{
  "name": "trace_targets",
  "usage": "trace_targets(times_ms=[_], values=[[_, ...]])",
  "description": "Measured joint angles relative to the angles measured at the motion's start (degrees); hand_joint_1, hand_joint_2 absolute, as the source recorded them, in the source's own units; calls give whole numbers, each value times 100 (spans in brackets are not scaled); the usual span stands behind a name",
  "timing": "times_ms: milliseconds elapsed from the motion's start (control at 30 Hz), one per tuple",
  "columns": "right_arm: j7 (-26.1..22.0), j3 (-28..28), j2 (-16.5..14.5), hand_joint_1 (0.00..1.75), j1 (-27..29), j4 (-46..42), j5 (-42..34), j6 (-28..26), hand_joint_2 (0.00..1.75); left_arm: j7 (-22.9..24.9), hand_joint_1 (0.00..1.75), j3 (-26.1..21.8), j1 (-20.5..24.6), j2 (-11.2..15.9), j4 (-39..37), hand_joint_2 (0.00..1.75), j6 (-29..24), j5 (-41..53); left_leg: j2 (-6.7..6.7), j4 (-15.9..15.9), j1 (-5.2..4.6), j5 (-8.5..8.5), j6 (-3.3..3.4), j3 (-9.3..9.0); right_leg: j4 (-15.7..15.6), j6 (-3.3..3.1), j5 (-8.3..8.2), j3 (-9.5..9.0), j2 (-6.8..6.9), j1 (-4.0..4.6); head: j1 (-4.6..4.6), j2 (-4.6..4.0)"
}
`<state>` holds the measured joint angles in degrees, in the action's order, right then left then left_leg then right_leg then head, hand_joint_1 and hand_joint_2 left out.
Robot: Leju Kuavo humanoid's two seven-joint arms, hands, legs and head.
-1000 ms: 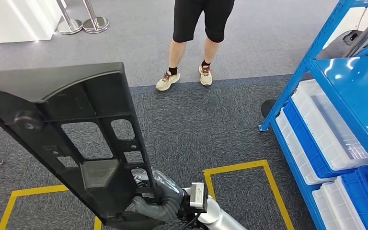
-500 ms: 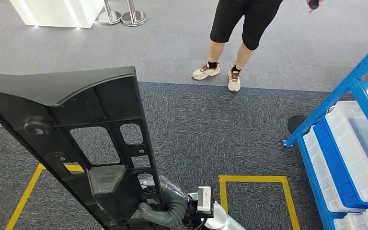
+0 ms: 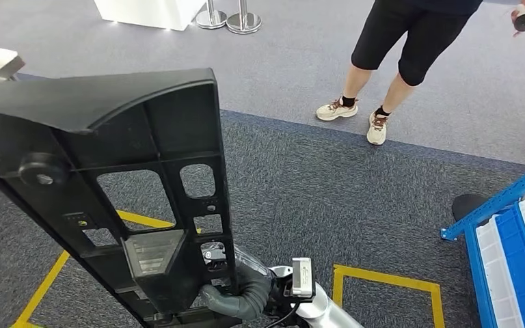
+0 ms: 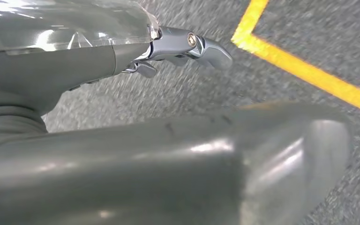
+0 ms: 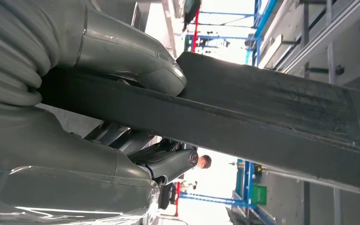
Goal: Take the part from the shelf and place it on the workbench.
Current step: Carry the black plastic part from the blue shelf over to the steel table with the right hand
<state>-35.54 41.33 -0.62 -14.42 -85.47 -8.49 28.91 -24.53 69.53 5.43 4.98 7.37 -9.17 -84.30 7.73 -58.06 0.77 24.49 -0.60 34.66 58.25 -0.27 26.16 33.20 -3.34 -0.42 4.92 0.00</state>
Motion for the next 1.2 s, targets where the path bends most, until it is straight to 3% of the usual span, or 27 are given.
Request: trace_targets(times_ms=[67,133,200,233,267,367,433,500,567,667,700,733,767,800,867,933,1000,1033,1100,1167,1200], values=[[-1,8,-7,175,-40,-4,-28,2,175,10,0,-50,-26,-5,0,0,-12,0,-234,-190,-11,121,-48,96,-65,-72,-20,-44,151,-16,1,0],[-4,9,-7,175,-53,-9,-58,2,175,13,0,-92,-14,-9,-1,0,-13,0,-587,-802,-15,447,-85,388,-93,-117,-16,-70,321,-1,1,0],[-2,9,1,175,-44,-9,-75,-2,175,14,0,-111,-12,-8,-1,0,-23,0,-695,-1474,0,703,-121,720,-90,-128,2,-73,492,19,0,0],[0,9,5,175,-38,-8,-78,-5,175,17,0,-112,-22,-8,-1,0,-32,1,-715,-1579,5,692,-133,770,-88,-126,13,-78,572,23,1,0],[1,9,7,175,-30,-8,-79,-14,175,20,0,-112,-32,-8,-1,0,-39,1,-739,-1449,8,572,-139,698,-86,-118,27,-88,648,24,1,0],[-2,9,8,175,5,-20,-69,-67,175,5,0,-112,-28,-1,0,0,-33,2,-1017,-322,-19,96,-93,101,-73,-65,83,-141,844,41,-1,0],[-5,9,9,175,37,-28,-56,-103,175,-35,0,-112,-15,2,0,0,-21,2,-1116,-9,-65,52,-3,-51,-64,-11,110,-160,939,67,-1,0],[-8,9,10,175,61,-38,-42,-113,175,-74,0,-112,-23,3,-1,0,-19,2,-998,-1,-74,43,78,-45,-67,52,132,-180,1026,75,0,0],[-11,8,10,175,63,-60,-32,-108,175,-91,0,-112,-28,4,-1,0,-14,2,-881,35,-50,21,144,-64,78,114,255,-153,878,50,-1,0],[-12,5,28,175,81,-73,-26,-101,175,-92,0,-112,7,3,-1,0,63,3,-701,51,-38,0,213,-67,1061,144,741,303,442,19,0,0],[-10,4,41,175,94,-69,-26,-100,175,-91,0,-112,12,3,-1,0,113,4,-627,48,-44,-1,219,-64,1400,142,849,487,391,17,0,0],[-8,4,54,175,103,-67,-25,-98,175,-91,0,-111,11,4,-1,0,166,4,-550,42,-51,-1,222,-62,1569,136,848,598,370,18,0,0],[-8,4,62,175,108,-65,-25,-97,175,-92,0,-111,6,4,-1,0,214,4,-469,34,-57,-1,223,-62,1525,122,741,610,354,18,0,0],[-9,4,66,175,108,-66,-25,-95,175,-92,0,-110,3,5,-1,0,254,4,-388,25,-60,0,221,-64,1262,100,543,512,321,19,0,0],[-9,4,68,175,107,-69,-25,-94,175,-94,0,-110,6,2,0,0,300,4,-236,1,-64,2,205,-52,477,47,155,185,86,19,0,0],[-10,3,75,175,105,-73,-25,-93,175,-97,0,-110,7,1,1,0,318,4,-109,-12,-54,-2,154,-18,35,31,20,4,-100,24,0,0],[-11,2,83,175,101,-75,-25,-93,175,-103,0,-109,-10,8,0,0,330,4,7,9,-40,-21,76,13,-25,13,17,-19,-34,26,0,0],[-12,2,84,175,95,-75,-25,-93,175,-106,0,-108,-22,15,-1,0,337,4,-17,-1,-39,-13,47,25,-63,-11,1,-42,33,18,0,0],[-21,1,81,175,84,-75,-25,-95,175,-112,0,-107,-20,26,-1,0,358,5,-299,-265,-54,168,-10,153,-150,-73,-30,-96,190,-10,1,0],[-30,-3,84,175,85,-73,-22,-99,175,-116,0,-106,8,28,-1,0,377,7,-619,-958,-32,542,-70,480,-178,-106,-26,-120,368,-1,1,0],[-33,-5,87,175,92,-69,-20,-101,175,-118,0,-106,16,29,-1,0,381,7,-671,-1316,-9,689,-101,654,-175,-107,-18,-120,456,3,1,0]])
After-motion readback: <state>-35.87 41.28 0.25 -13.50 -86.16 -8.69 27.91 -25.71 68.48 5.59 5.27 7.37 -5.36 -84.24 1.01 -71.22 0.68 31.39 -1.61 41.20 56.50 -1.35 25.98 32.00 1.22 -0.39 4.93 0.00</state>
